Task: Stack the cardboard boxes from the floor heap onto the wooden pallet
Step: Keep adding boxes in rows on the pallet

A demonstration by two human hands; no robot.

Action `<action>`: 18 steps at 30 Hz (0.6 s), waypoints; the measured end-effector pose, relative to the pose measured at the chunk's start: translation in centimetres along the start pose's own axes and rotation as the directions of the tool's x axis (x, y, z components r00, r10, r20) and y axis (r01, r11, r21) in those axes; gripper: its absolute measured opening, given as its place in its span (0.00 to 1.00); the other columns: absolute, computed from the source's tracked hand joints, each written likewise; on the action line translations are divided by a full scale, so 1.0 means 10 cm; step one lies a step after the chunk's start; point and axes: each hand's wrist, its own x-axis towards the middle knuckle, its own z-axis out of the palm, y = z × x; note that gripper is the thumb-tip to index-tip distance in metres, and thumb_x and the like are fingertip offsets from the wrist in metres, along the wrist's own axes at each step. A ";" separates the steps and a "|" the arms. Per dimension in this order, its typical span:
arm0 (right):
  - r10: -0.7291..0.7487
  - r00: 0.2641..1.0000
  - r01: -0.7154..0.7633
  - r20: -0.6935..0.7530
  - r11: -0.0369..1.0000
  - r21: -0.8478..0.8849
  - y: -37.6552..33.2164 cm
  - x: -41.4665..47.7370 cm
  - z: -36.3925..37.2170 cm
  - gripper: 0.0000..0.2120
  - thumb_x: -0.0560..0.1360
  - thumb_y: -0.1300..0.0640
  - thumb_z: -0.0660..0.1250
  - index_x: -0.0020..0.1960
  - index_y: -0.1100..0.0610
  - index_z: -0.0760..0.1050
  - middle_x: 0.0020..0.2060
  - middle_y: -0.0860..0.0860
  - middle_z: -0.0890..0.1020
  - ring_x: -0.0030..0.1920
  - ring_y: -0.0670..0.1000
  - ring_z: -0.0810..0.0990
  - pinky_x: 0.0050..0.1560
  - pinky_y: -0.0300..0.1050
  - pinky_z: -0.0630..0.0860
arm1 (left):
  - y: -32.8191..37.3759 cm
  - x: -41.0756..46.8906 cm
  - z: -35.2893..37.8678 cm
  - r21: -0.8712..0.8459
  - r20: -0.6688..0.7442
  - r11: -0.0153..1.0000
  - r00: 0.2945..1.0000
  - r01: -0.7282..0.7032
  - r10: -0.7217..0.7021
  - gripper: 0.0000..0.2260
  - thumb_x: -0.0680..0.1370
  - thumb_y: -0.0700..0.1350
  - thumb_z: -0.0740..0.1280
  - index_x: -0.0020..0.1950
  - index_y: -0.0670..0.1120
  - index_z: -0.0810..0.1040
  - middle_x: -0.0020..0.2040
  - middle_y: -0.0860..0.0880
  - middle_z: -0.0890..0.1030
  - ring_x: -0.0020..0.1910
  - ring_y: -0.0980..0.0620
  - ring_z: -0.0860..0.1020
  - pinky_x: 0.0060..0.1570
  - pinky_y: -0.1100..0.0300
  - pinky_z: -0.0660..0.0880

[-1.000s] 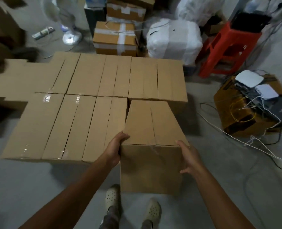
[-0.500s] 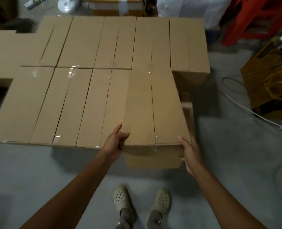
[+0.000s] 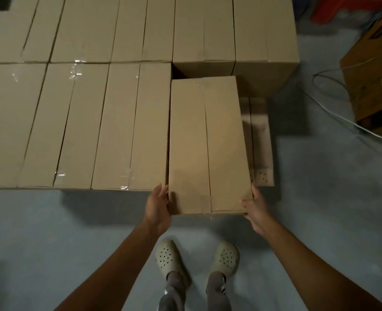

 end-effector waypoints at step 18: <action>-0.095 0.995 0.094 -0.001 0.983 -0.160 -0.08 0.70 0.22 0.34 0.78 0.71 0.62 0.79 0.50 0.60 0.69 0.50 0.74 0.68 0.53 0.72 0.70 0.60 0.70 | 0.04 0.47 -0.18 -0.571 -0.105 0.820 0.989 0.023 -0.101 0.40 0.82 0.62 0.57 0.81 0.37 0.44 0.81 0.35 0.51 0.80 0.37 0.54 0.78 0.46 0.53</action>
